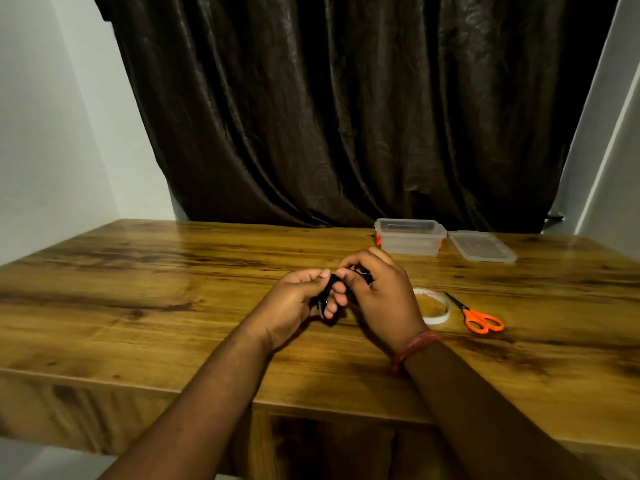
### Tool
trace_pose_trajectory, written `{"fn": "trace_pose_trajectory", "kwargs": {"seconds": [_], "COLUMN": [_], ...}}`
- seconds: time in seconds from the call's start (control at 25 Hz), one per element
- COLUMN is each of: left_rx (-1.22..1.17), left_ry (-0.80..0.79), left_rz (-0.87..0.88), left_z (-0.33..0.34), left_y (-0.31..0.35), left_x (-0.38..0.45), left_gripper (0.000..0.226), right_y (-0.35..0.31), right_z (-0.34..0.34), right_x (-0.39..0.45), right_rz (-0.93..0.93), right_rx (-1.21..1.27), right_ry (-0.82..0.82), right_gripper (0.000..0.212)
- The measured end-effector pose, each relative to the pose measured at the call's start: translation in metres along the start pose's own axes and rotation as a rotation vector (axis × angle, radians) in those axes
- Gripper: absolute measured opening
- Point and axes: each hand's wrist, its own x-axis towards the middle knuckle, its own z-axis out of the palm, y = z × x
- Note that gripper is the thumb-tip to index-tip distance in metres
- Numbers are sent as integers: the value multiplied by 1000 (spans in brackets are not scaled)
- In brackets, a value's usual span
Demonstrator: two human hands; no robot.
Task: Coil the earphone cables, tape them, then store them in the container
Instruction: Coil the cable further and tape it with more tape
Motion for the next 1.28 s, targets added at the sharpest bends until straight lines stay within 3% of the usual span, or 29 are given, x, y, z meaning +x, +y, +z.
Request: {"fn": "trace_pose_trajectory", "kwargs": {"seconds": [0.28,0.48,1.0,1.28], "left_rx": [-261,-317,-294,-218], "left_ry": [-45,21,102,163], "left_rz": [-56,-54,-76,-111], "left_z": [-5,-5,-6,-3], "left_y": [4,5,0,-4], "left_x": [-2,0,6,9], "left_gripper": [23,26,25,25], "right_y": [5,3,6,9], "right_z": [5,5,11,10], "right_x": [2,-1,-1,0], "right_rz": [81,173,309,329], "right_rx": [79,195,444,326], "right_ry": [-83,-198,-245,-288], "right_gripper": [12,18,23,11]}}
